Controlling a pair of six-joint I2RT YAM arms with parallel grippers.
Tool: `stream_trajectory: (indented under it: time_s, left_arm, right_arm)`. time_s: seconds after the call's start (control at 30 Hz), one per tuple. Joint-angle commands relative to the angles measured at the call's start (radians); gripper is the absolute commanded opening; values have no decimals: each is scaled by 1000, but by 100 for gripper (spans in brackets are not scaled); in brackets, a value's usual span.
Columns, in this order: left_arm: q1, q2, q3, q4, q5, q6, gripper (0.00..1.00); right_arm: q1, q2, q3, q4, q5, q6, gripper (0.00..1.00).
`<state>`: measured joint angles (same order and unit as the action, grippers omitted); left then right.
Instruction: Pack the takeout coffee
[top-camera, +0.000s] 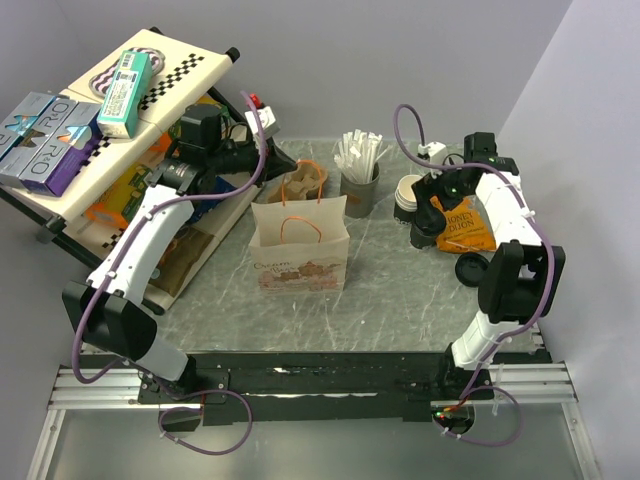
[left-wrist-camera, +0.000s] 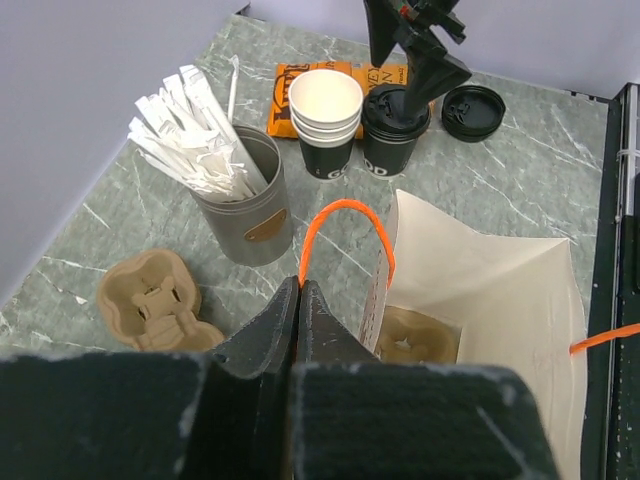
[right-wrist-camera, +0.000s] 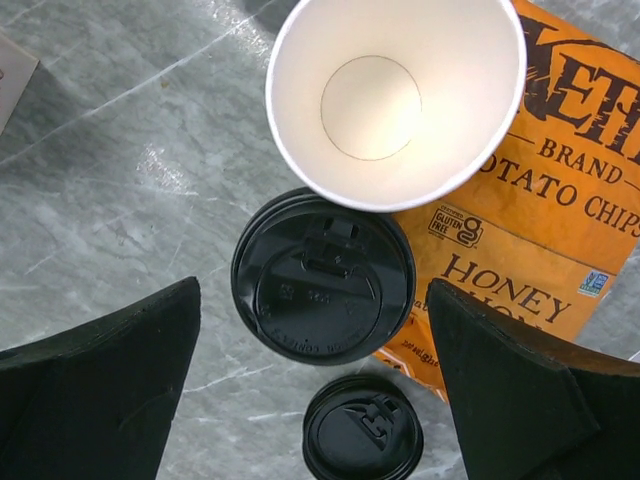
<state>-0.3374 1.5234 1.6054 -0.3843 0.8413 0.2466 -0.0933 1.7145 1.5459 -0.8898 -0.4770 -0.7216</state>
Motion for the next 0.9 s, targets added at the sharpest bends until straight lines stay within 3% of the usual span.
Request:
stream_trajectory:
  time_s: [0.0, 0.67, 0.87]
  left_arm:
    - [-6, 11, 51, -5, 27, 13, 1]
    - [-6, 3, 51, -31, 15, 28, 2]
    - [-6, -6, 53, -45, 4, 39, 4]
  right_arm:
    - [13, 45, 17, 23, 52, 37, 100]
    - [35, 111, 48, -27, 113, 56, 100]
    - [38, 108, 52, -31, 106, 56, 91]
